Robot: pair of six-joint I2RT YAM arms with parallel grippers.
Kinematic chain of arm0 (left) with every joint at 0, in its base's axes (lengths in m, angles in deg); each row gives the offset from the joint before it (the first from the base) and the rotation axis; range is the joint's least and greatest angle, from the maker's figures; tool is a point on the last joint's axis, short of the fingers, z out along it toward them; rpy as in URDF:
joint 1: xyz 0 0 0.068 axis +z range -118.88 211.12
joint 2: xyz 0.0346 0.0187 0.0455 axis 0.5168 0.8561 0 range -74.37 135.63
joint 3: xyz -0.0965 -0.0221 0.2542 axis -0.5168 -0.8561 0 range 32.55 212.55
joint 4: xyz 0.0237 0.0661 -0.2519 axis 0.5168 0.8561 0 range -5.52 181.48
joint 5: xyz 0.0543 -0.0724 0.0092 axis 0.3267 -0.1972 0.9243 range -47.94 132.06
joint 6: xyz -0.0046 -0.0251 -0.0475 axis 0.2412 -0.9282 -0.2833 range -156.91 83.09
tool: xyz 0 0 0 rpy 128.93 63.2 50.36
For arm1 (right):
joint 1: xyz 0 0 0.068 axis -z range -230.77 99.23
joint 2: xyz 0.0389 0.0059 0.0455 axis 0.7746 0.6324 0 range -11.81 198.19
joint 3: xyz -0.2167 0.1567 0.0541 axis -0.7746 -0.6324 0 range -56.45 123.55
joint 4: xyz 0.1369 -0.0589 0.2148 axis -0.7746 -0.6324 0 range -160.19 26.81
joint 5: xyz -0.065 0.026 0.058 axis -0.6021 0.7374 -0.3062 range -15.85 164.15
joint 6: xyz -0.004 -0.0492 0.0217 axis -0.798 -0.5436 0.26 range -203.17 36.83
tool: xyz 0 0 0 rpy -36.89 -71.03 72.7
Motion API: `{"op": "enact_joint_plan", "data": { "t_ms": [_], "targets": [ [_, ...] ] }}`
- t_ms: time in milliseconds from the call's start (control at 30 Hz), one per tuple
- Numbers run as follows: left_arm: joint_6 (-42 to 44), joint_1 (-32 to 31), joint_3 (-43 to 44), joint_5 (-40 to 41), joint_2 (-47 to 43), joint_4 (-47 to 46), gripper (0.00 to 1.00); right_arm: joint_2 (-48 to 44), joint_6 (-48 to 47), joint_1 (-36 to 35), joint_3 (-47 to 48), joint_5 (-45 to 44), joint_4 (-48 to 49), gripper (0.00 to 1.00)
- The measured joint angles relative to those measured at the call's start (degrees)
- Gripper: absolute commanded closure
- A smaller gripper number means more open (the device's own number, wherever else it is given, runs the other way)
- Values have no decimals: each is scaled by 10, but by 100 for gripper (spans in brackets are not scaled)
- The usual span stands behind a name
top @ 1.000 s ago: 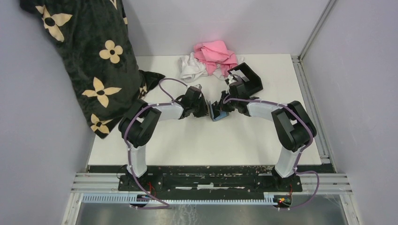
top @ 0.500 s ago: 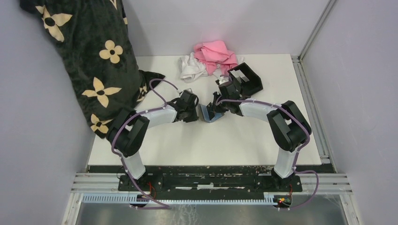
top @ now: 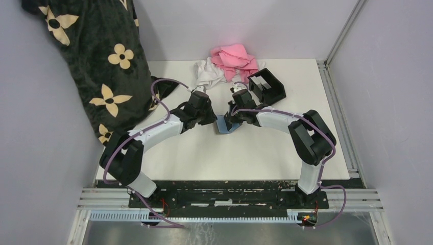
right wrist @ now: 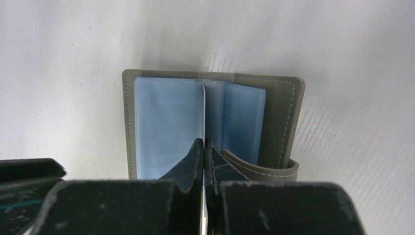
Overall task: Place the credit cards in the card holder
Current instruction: Open the card holder at the center of the board.
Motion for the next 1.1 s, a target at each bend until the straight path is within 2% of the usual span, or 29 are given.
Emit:
{"op": "enact_joint_plan", "data": {
  "t_ms": [267,467,867,1100],
  "targets": [
    [-9,-13,25,-57,78,-43,73,1,0,-3,2,-9,-4,99],
    [-17,-20,27,-71,113,-56,74,1,1,-4,2,-10,-4,99],
    [-17,-20,-7,-21,120,-57,75,1,13,2,2,-2,-2,99],
    [-17,-20,-13,3,119,-53,76,2,36,20,-10,37,16,99]
  ]
}}
